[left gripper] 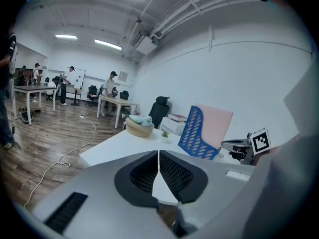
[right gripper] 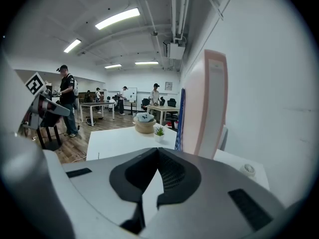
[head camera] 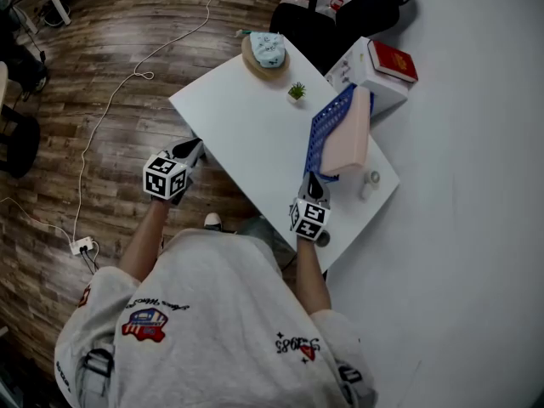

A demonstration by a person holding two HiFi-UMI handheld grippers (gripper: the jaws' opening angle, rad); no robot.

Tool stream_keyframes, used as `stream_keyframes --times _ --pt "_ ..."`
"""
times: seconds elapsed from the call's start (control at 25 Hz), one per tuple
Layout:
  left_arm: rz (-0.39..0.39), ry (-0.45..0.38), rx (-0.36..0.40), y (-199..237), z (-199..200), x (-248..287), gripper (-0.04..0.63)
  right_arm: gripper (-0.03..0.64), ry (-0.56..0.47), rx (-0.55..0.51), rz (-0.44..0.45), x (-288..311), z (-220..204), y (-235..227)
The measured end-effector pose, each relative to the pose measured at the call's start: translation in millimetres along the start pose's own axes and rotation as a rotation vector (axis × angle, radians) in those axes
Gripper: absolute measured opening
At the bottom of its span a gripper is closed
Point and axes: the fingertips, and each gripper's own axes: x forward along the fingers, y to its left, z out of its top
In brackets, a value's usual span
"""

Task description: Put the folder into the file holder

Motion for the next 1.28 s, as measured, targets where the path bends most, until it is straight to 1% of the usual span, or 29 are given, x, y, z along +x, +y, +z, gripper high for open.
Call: stream_keyframes --times 0.16,0.36,0.56,0.72,1.28 --pt "-0.01 -0.025 0.012 -5 13 3 0.012 0.003 -0.056 -0.02 0.024 -1 37 8" --pt "-0.024 -0.056 0.028 -10 27 6 0.011 -0.003 -0.133 0.014 0.05 -5 80 13" --pt "-0.03 -0.065 0.036 -11 32 10 0.011 -0.005 -0.178 0.069 0.073 -9 104 17" --pt "-0.037 -0.066 0.037 -12 34 12 0.012 -0.005 -0.185 0.091 0.081 -11 111 17" --pt "-0.039 -0.064 0.025 -9 31 14 0.011 -0.005 -0.158 0.085 0.098 -8 106 22"
